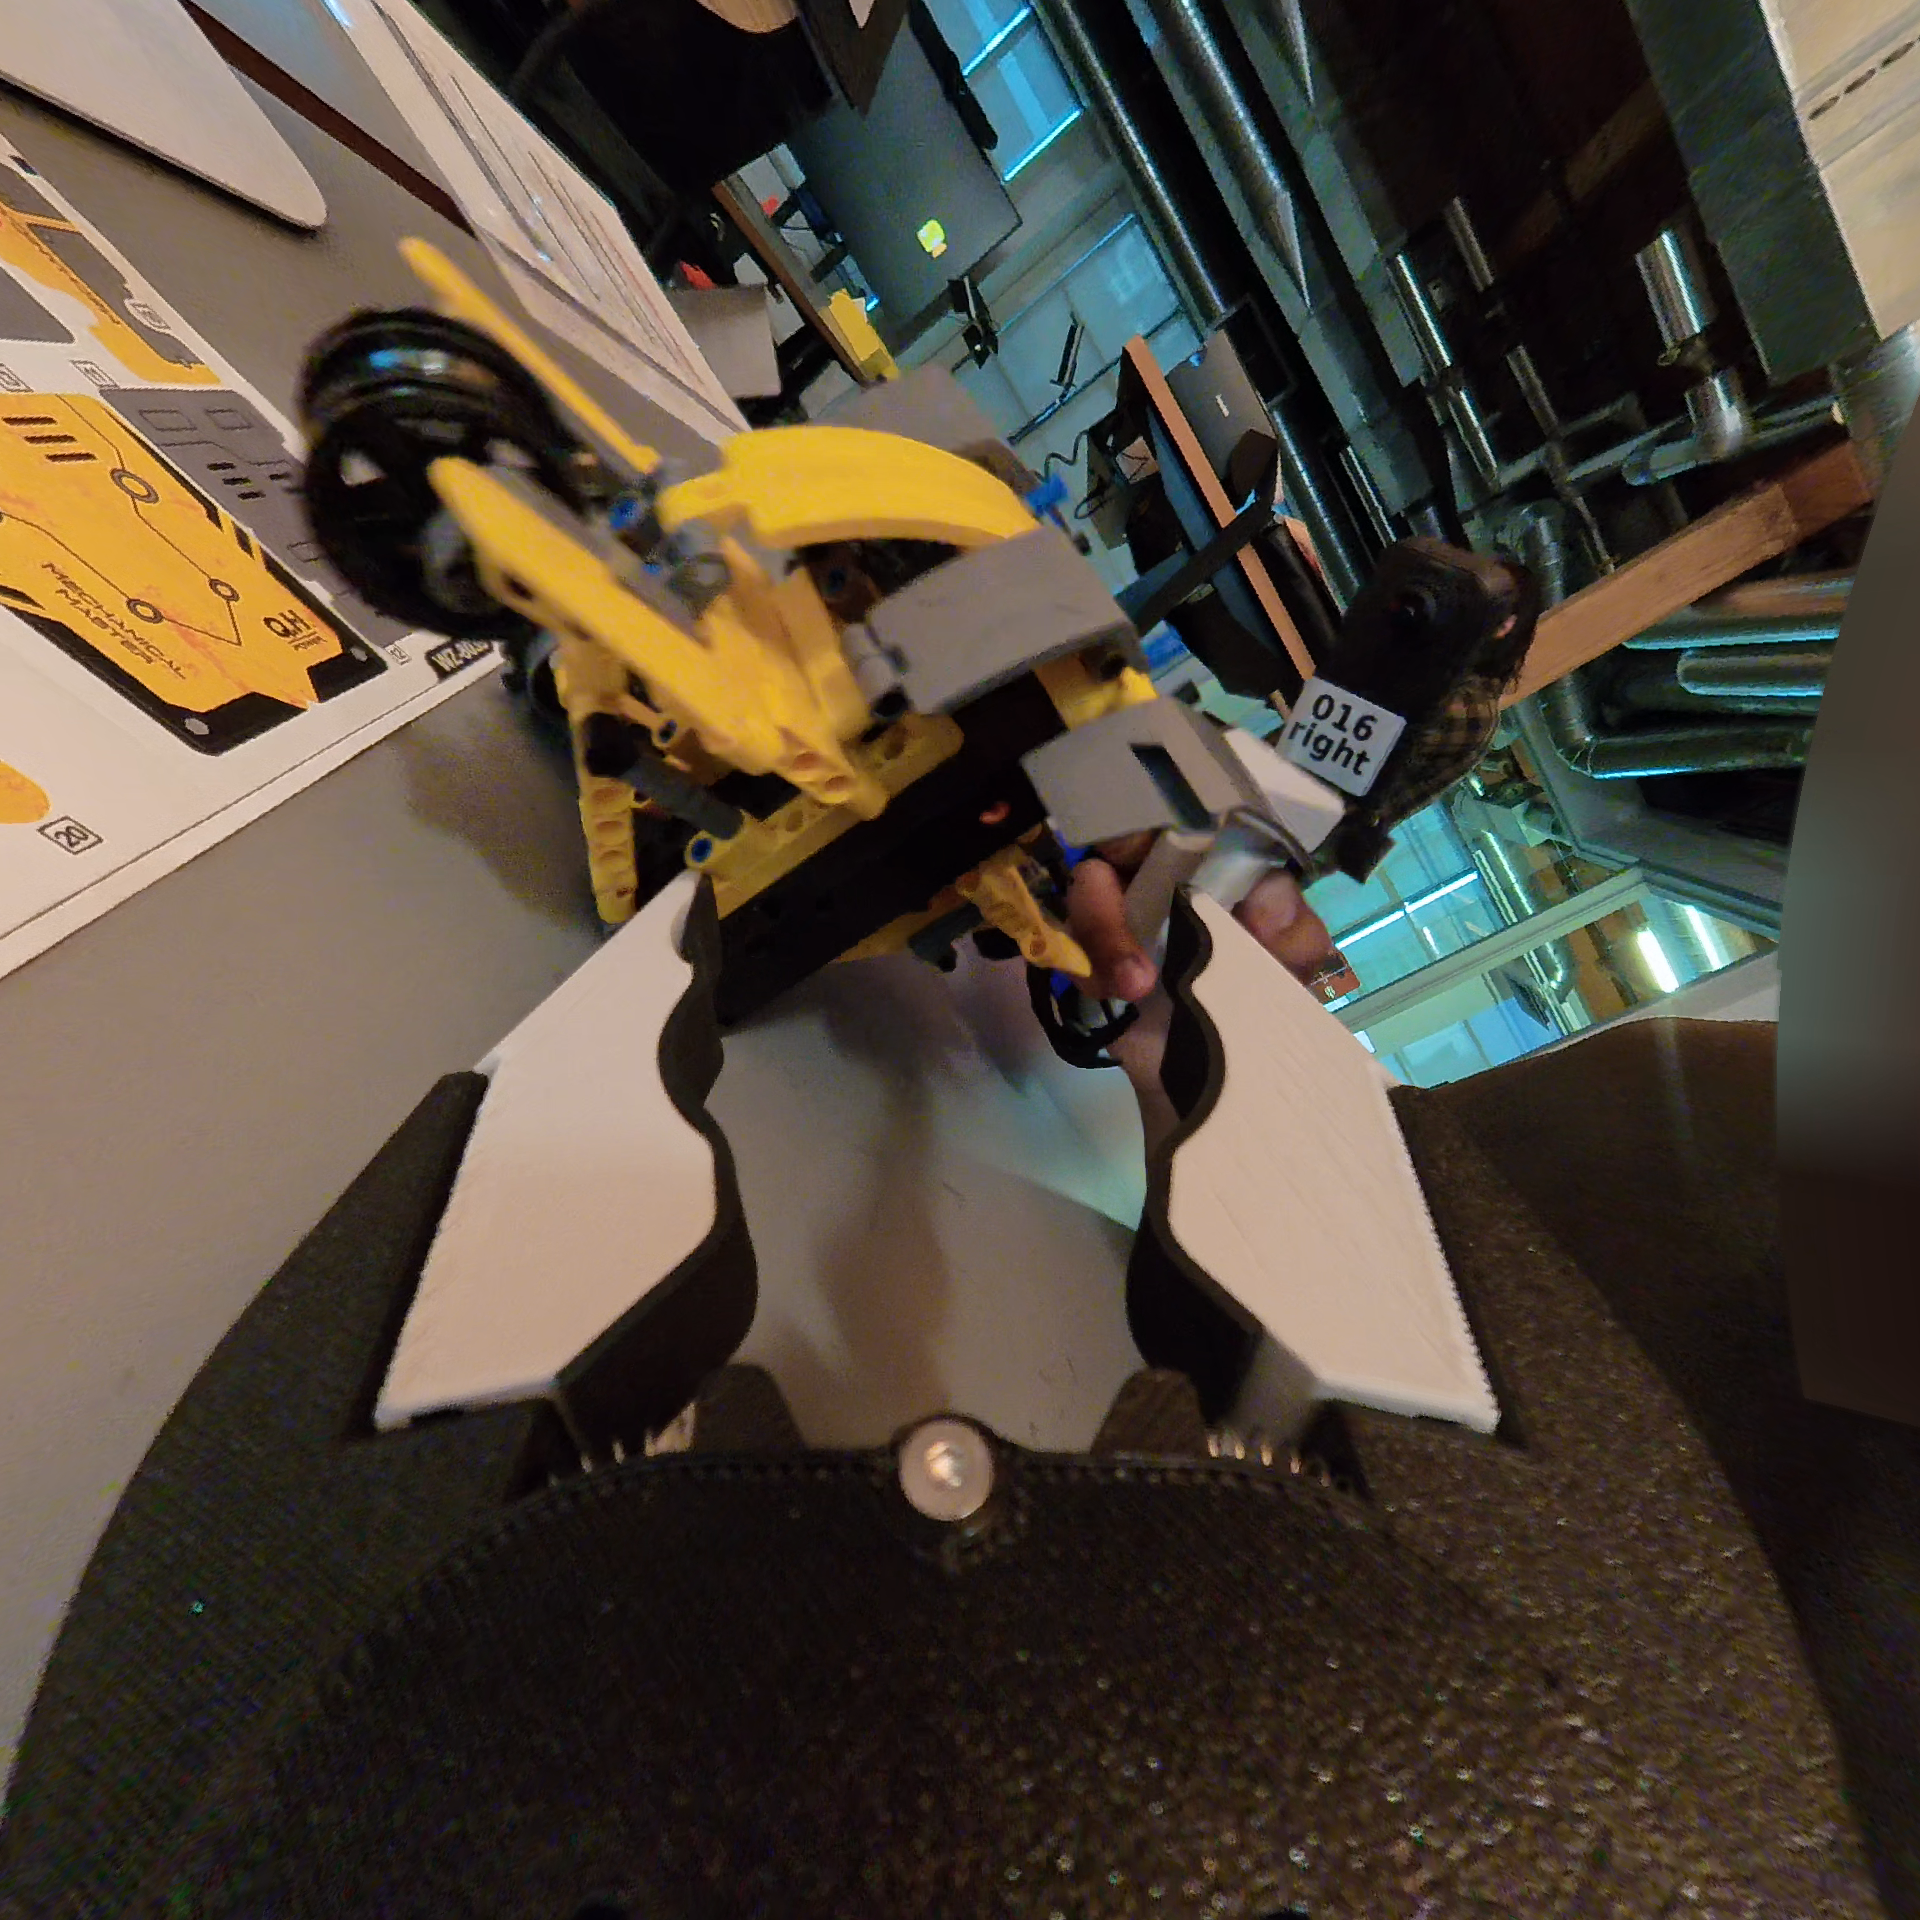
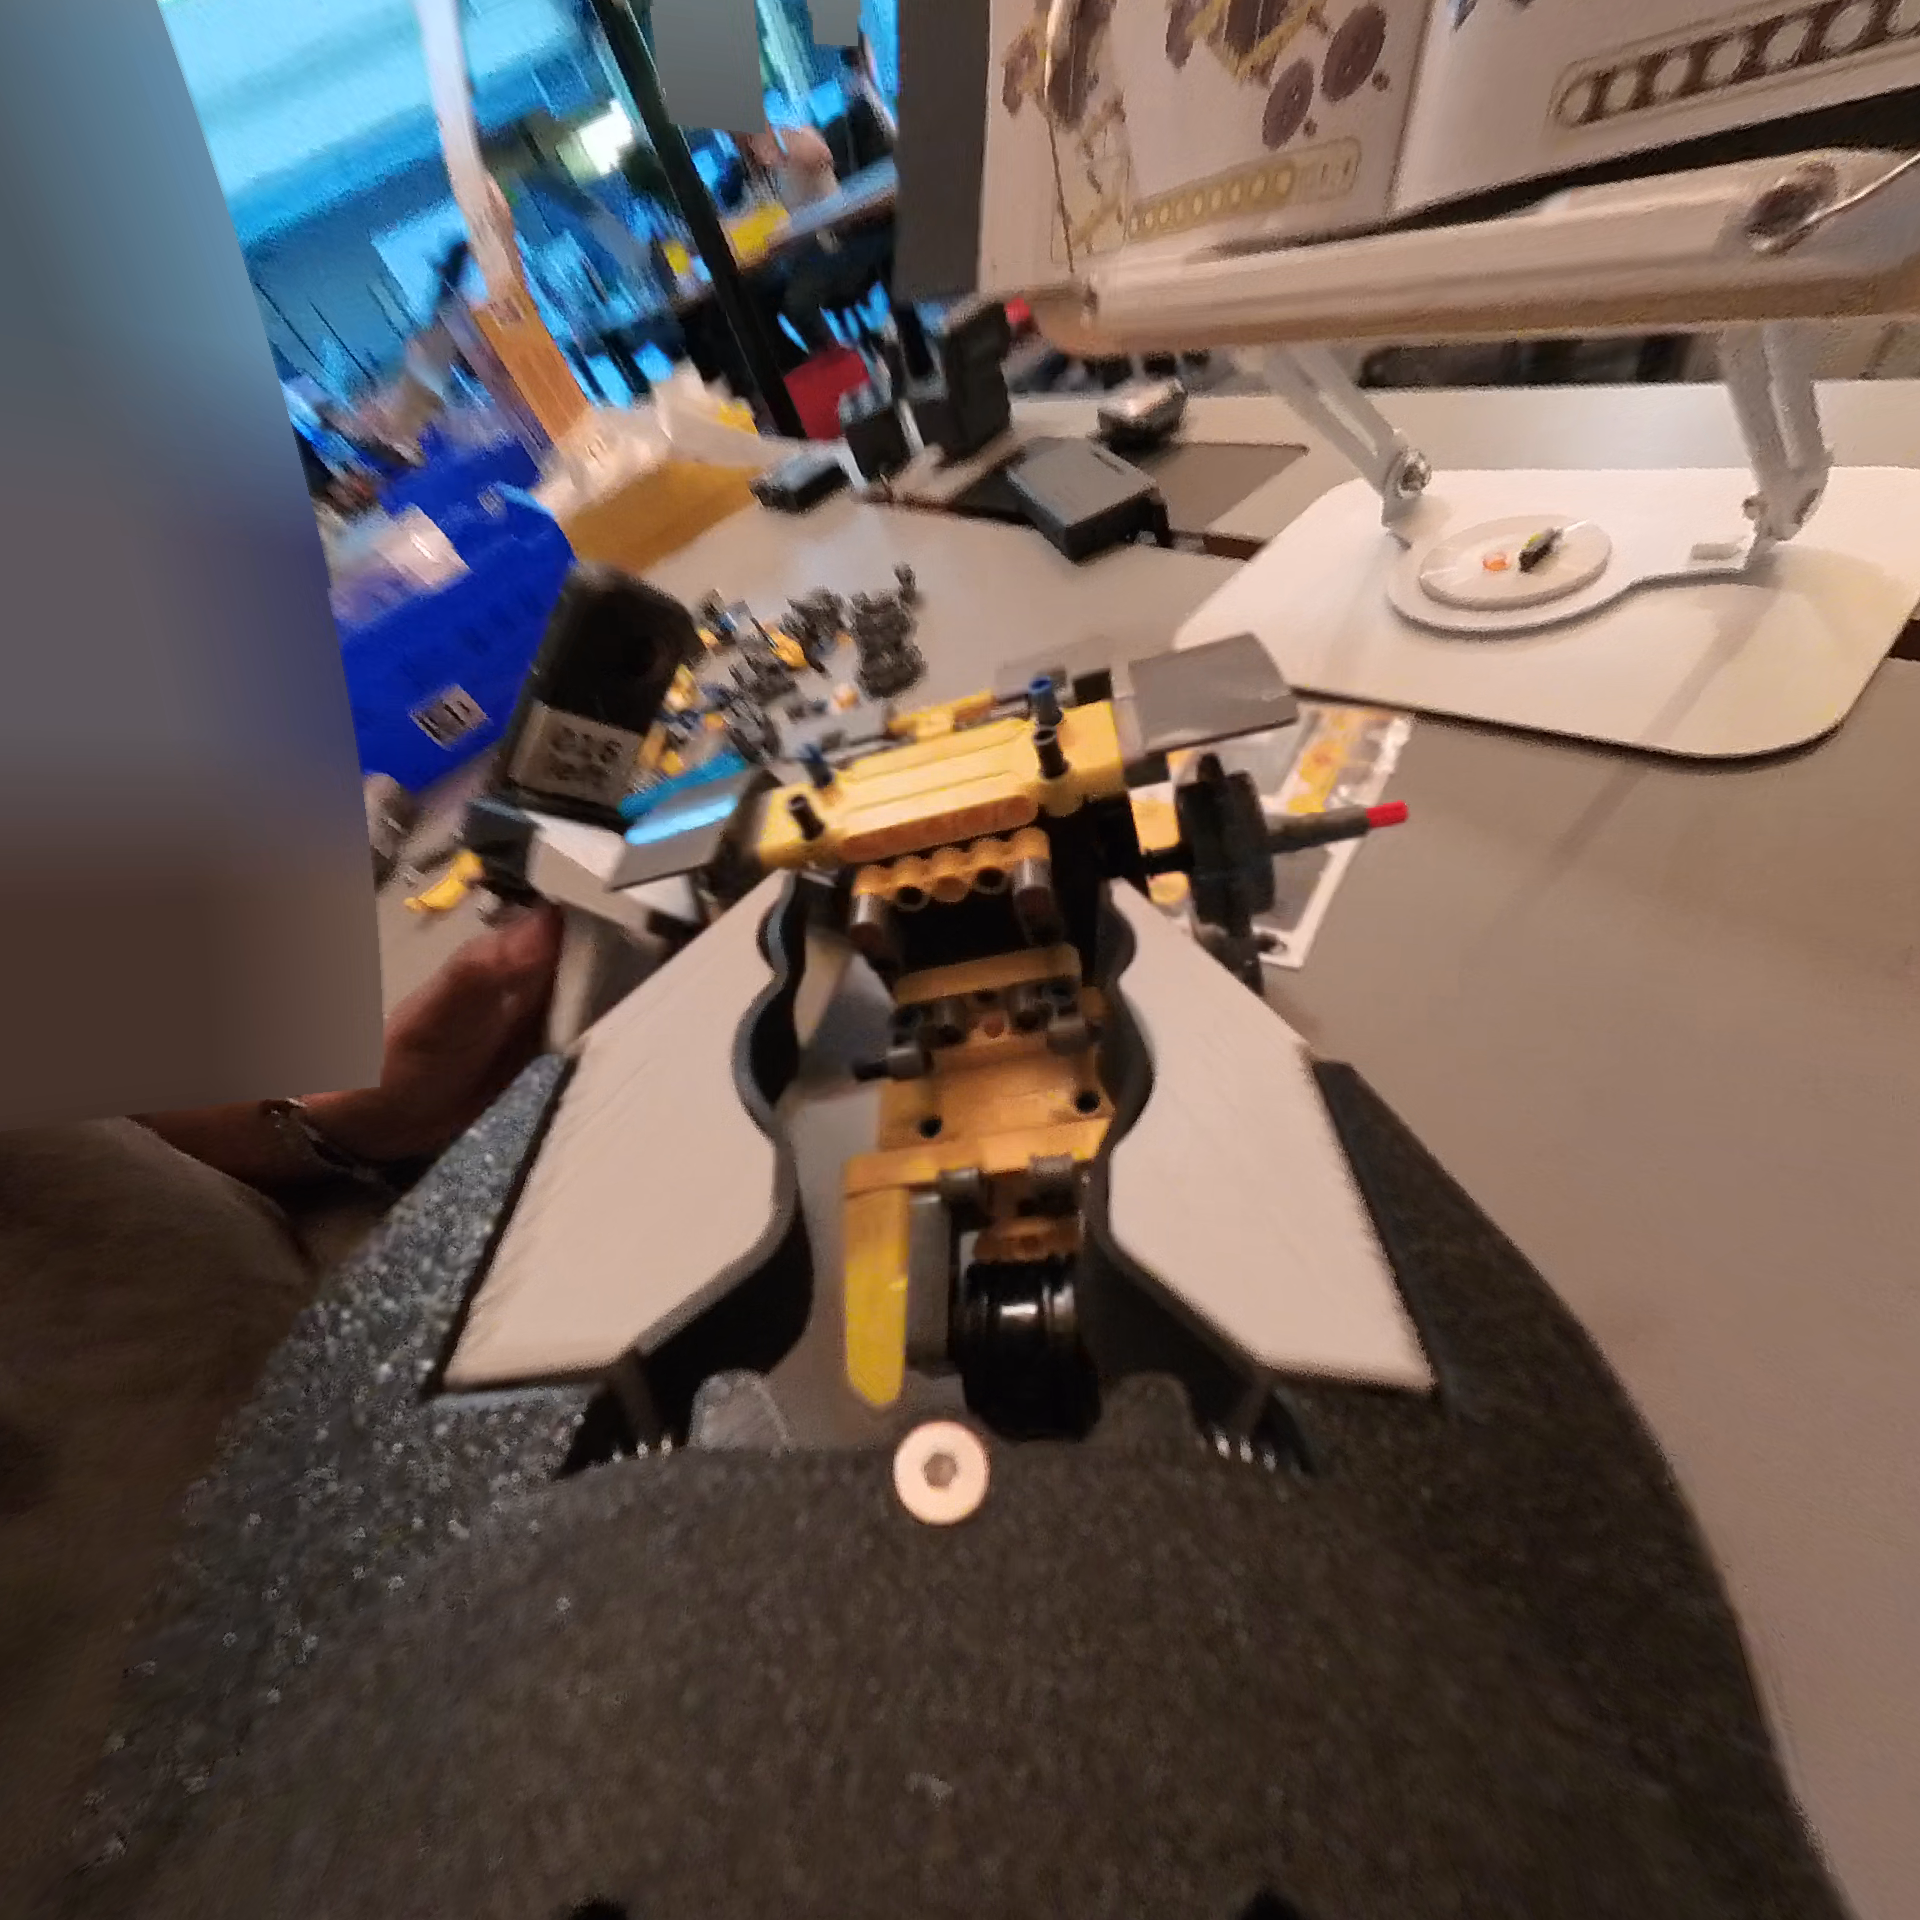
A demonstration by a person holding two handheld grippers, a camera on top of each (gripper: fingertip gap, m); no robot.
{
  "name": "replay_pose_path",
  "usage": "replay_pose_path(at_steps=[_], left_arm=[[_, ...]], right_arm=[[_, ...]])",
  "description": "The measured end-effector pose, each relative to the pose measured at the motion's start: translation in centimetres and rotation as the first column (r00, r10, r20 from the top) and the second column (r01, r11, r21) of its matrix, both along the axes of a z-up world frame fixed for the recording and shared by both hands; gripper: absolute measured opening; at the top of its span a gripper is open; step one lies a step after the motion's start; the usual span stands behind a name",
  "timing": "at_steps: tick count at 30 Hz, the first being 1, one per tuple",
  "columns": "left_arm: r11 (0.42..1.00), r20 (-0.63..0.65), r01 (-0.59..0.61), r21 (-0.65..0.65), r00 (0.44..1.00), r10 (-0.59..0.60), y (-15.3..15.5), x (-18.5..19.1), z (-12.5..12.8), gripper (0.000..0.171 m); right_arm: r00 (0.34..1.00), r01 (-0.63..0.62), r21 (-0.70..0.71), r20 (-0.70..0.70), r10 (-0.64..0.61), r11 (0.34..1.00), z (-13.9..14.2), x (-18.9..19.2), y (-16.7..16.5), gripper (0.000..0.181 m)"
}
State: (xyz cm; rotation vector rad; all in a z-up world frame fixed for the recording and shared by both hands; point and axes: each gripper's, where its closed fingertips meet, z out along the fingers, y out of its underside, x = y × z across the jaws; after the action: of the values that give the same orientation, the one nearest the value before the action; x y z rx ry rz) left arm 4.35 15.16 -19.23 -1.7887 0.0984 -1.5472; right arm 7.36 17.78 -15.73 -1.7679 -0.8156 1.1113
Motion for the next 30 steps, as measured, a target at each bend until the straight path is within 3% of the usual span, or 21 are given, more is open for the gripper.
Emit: replay_pose_path(at_steps=[4,7,16,30], left_arm=[[1.0,-0.002,0.0,0.001,1.0,0.0,0.0,0.0,0.0,0.084],[1.0,-0.003,0.0,0.001,1.0,0.0,0.0,0.0,0.0,0.084],[1.0,0.0,0.0,0.0,1.0,0.0,0.0,0.0,0.0,0.084],[1.0,-0.002,-0.001,0.001,1.0,0.001,0.1,0.1,0.0,0.084]], right_arm=[[0.964,-0.072,-0.13,-0.265,0.036,0.989,2.7,1.1,-0.1,0.055],[0.935,-0.1,-0.195,-0.353,0.025,0.976,3.1,1.7,0.3,0.057],[0.971,-0.033,-0.106,-0.238,0.007,0.994,2.4,1.4,0.5,0.056],[0.977,-0.018,-0.091,-0.212,-0.002,0.996,2.1,1.3,0.6,0.053]])
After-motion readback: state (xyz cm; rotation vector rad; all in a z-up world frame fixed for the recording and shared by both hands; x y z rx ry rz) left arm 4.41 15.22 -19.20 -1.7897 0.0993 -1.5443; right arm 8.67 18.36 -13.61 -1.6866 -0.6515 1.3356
